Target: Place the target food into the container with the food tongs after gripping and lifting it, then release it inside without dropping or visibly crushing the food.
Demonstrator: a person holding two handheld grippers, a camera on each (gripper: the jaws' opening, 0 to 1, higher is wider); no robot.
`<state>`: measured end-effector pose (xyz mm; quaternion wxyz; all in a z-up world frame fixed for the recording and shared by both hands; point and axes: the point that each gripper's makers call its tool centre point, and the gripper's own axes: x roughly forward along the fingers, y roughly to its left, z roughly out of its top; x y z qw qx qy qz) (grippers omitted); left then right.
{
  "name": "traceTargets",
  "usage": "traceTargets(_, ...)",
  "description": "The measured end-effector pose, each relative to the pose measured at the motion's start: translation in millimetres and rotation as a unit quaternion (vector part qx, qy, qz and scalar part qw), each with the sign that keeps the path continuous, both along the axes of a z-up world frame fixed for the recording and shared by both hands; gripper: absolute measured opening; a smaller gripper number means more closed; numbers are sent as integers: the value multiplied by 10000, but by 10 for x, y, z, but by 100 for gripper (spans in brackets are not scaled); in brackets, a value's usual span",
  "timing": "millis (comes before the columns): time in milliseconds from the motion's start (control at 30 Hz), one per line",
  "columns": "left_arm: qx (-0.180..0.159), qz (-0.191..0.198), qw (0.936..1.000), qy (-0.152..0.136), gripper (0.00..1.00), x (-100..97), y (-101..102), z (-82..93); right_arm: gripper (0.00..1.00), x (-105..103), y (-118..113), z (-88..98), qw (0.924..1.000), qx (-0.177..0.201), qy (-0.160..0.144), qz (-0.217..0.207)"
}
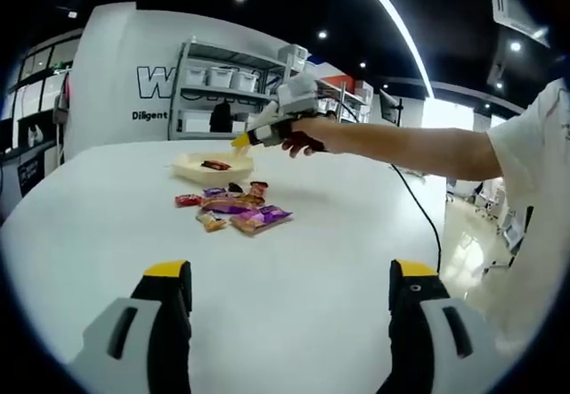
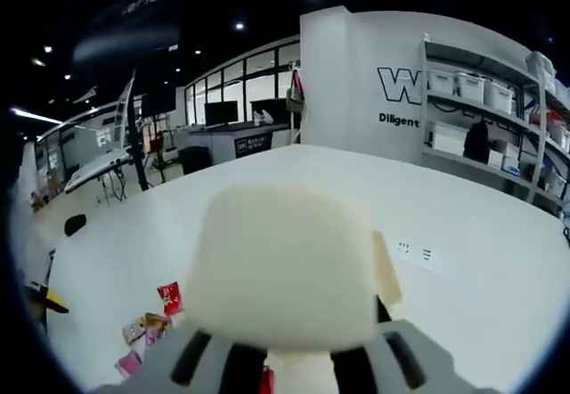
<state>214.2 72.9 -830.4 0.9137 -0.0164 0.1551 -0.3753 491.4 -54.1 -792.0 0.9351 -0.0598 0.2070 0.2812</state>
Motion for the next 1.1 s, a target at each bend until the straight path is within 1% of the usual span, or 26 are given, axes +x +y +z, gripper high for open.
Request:
traceTargets(233, -39, -123, 9999, -52, 90, -53, -103, 2, 20, -200, 36, -19, 9999, 61, 59, 75)
traceTargets(300, -43, -158, 9998, -78, 90, -69, -125, 12, 20, -291, 59, -10, 9999, 60, 56, 109)
traceTargets(400, -76, -163, 9998, -102, 90, -76, -141, 23, 20, -350, 74, -3, 9999, 37, 66, 140)
traceTargets(500, -51, -163, 9997, -151, 90, -100, -152, 34, 20, -339, 89, -23, 9998, 2, 99, 164)
traceTargets(600, -105, -164, 9997, -167, 89, -128, -161, 55, 20, -352, 88, -50, 9997, -38, 121, 184)
traceTargets(900, -122, -156, 9996, -209, 89, -170, -131, 83, 20, -497, 109, -95, 9996, 38, 215, 199)
traceTargets(1000, -74, -156, 9996, -226, 89, -174, -117, 79, 20, -519, 110, -112, 9996, 38, 220, 197)
traceTargets(1100, -114, -151, 9996, -223, 89, -179, -114, 86, 20, -546, 108, -142, 9995, 67, 246, 160)
